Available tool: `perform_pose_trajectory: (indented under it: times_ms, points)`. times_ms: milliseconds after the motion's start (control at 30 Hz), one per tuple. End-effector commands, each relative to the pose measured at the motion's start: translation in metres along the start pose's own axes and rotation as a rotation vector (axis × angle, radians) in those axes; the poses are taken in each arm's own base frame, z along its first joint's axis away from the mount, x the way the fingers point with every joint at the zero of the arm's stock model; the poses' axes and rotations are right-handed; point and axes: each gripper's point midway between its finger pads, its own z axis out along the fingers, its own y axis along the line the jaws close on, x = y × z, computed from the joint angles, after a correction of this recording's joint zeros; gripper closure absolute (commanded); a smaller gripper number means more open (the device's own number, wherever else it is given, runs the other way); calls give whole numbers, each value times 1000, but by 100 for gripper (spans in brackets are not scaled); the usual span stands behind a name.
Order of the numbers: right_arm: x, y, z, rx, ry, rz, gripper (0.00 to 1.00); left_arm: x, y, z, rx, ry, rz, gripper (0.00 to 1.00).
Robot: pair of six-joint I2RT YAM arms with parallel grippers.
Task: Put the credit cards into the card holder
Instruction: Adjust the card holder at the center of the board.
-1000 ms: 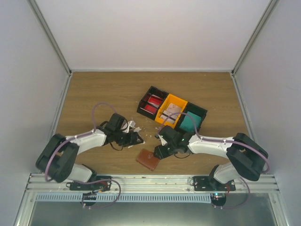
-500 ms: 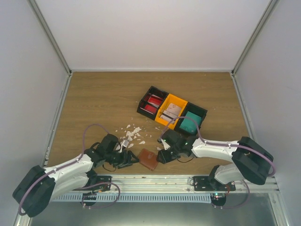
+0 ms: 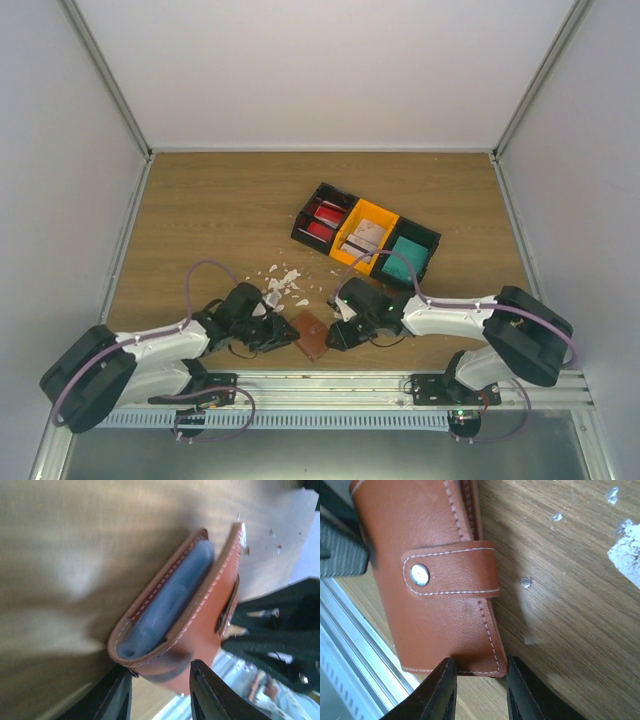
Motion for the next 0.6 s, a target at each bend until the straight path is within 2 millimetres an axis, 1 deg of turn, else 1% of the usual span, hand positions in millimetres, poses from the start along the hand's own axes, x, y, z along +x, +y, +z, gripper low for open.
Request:
perform_pose_trajectory:
  times_ms: [0,67,133,233,300,367,400,467,567]
  points:
    - [10,-7,9,28,37,6,71,-43,-21,2,-16,-145,113,66]
    - [4,-14,9,96,33,-3,68,-58,-27,3,-29,-168,156,66]
    - [-5,-27,5,207,18,3,63,-68,-29,5,-59,-189,183,66]
    - [-24,-44,-8,368,-38,19,55,-72,-23,7,-81,-206,195,65]
    - [-38,-40,-16,397,-72,27,51,-71,-23,8,-70,-203,205,64]
    - [-50,-35,-22,415,-104,29,50,-69,-23,7,-62,-194,209,62]
    - [-53,-34,-23,430,-106,32,49,-67,-24,7,-56,-190,206,60]
    - [-57,-27,-22,440,-112,29,47,-62,-24,5,-40,-180,199,57]
    - [-57,-12,-12,430,-102,10,45,-54,-23,4,-21,-154,199,54]
